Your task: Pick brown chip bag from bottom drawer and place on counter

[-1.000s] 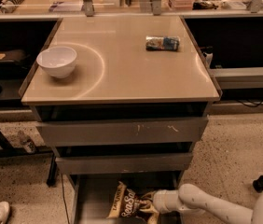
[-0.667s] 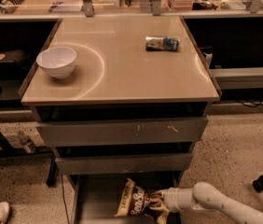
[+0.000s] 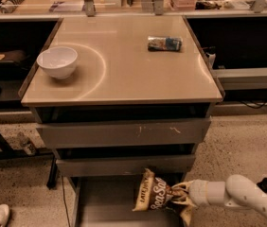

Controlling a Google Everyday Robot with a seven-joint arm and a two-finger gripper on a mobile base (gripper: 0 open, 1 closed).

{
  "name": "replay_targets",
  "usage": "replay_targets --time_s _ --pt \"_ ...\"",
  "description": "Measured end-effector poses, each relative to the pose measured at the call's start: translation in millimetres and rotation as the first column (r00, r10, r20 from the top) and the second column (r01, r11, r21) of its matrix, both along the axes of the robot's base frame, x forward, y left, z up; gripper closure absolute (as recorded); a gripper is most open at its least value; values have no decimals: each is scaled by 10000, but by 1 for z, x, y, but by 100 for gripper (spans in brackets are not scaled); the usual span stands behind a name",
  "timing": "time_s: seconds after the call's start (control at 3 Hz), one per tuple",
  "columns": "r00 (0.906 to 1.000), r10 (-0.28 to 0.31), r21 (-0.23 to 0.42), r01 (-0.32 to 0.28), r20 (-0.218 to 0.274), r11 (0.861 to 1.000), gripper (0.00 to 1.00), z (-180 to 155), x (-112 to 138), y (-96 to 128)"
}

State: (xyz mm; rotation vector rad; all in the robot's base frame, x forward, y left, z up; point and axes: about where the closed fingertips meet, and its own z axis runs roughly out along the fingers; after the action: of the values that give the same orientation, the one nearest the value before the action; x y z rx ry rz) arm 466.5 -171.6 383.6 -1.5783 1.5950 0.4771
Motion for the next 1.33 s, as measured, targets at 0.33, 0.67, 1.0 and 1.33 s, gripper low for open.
replay_targets --time_s 0.33,0.67,1.0,1.33 --pt "9983 219 -391 -198 544 9990 100 72 7 -23" --pt "9948 223 -37 -220 996 9998 100 115 19 -33" --pt "9943 209 111 -222 1048 9997 100 121 21 -34" --pt "9931 142 -72 -134 1161 9999 100 124 10 -38"
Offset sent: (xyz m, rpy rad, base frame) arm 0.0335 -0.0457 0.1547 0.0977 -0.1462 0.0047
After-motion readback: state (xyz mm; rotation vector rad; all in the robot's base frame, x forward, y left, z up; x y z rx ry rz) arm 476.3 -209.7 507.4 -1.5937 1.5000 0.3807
